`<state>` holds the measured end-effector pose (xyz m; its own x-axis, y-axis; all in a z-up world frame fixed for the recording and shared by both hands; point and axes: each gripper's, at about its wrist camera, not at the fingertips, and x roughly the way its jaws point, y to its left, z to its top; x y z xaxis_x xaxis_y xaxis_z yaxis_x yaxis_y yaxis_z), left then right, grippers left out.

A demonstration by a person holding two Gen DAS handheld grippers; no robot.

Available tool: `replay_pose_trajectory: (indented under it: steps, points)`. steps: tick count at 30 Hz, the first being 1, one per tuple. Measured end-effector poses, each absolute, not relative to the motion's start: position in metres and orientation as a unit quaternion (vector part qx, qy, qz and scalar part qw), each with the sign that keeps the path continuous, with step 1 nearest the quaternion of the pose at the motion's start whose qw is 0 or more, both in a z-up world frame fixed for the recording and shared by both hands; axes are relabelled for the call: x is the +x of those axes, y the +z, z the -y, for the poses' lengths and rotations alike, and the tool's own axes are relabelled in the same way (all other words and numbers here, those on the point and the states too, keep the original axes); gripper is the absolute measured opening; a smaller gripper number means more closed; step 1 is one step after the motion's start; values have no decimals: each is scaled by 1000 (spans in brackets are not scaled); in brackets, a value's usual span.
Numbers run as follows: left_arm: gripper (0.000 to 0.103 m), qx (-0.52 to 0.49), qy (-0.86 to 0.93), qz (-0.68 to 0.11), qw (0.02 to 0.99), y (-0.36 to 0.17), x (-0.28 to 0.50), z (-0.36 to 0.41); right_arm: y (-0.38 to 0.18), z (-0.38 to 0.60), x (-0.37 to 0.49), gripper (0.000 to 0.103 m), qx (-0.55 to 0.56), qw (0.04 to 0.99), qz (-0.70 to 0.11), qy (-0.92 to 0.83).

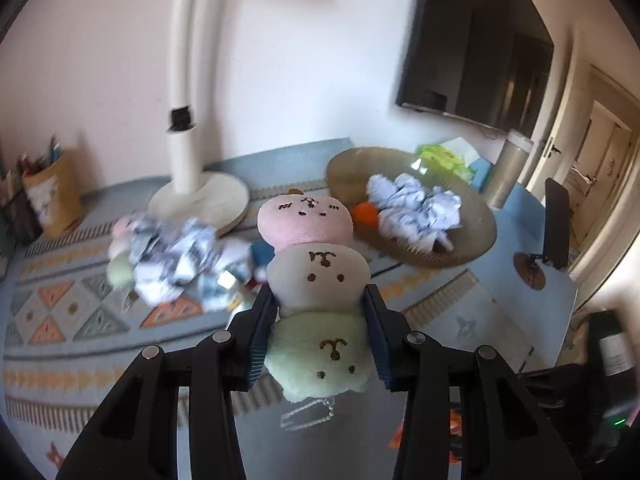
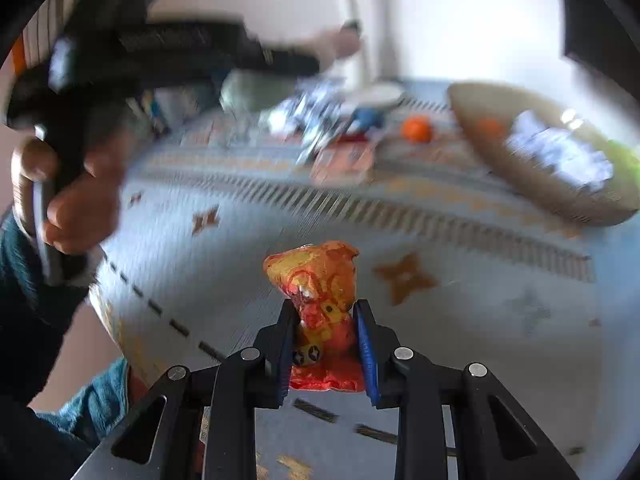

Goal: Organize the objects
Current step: 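Carry the plush toy and snack bag to the gold bowl and open both grippers, then move both grippers back over the rug toward the remaining clutter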

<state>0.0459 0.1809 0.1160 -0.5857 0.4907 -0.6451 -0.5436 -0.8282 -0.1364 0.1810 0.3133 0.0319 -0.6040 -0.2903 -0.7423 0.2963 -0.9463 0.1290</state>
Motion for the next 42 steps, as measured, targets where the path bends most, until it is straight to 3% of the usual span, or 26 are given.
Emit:
replay_pose_trajectory:
  steps: [7, 11, 14, 17, 18, 19, 24, 29, 32, 34, 35, 37, 42]
  points:
    - [41, -341, 885, -34, 316, 126, 1, -251, 120, -409, 147, 28, 314, 36, 76, -946]
    - [41, -350, 881, -20, 318, 117, -33, -290, 132, -481, 92, 28, 312, -27, 185, -931]
    - [41, -352, 878, -30, 322, 107, -51, -316, 132, -504, 60, 28, 305, -60, 208, -927]
    - [53, -335, 882, -47, 328, 105, -64, -336, 128, -515, 26, 37, 305, -82, 198, -928]
    - [69, -337, 881, -48, 328, 105, -67, -337, 125, -518, 15, 50, 319, -86, 186, -925]
    - [78, -344, 879, -45, 327, 104, -71, -336, 119, -524, 8, 52, 336, -94, 183, -919]
    - [78, -347, 880, -14, 324, 111, -53, -290, 104, -538, 32, 54, 339, -63, 241, -907]
    - [78, -323, 909, 20, 264, 128, -15, -200, 110, -499, 72, 59, 332, -11, 230, -915]
    - [86, -313, 926, 34, 211, 131, 6, -139, 127, -454, 98, 63, 316, 45, 195, -927]
    - [103, -309, 934, 46, 176, 128, 21, -101, 131, -424, 111, 65, 309, 66, 166, -934]
    - [102, -307, 938, 55, 153, 124, 28, -82, 128, -403, 119, 67, 307, 76, 149, -937]
    - [102, -316, 939, 75, 108, 108, 36, -46, 111, -371, 124, 89, 315, 87, 135, -935]
    - [102, -349, 936, 44, 10, 55, 39, -5, 42, -303, 120, 90, 349, 56, 70, -933]
